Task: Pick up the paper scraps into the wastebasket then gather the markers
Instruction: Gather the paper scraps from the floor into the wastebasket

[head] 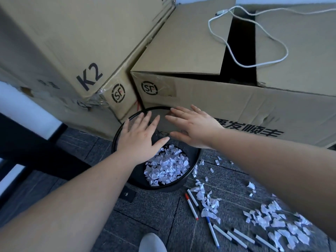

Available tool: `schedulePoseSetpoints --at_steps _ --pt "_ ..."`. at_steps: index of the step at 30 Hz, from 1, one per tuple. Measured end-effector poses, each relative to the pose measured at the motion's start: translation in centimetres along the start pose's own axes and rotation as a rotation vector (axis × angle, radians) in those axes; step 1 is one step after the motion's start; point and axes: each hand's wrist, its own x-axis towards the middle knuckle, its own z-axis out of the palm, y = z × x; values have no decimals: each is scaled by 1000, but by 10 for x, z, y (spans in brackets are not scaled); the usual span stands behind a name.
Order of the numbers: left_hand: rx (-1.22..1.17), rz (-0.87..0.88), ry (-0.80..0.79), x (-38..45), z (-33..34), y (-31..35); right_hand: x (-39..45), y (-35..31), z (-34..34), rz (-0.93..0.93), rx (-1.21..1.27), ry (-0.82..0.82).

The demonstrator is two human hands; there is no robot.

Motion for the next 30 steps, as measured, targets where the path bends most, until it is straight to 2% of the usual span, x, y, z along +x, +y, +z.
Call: schedulePoseSetpoints --at_steps 9,17,25,30 --pt "-6 238 93 22 -37 85 -77 51 -6 114 22 -9" --pt "-72 451 61 39 6 179 -147 105 56 236 51 -122" --pt "-31 421 -140 60 108 222 -181 145 144 284 158 -200" --pt "-75 318 -234 68 167 225 -183 163 198 289 185 -213"
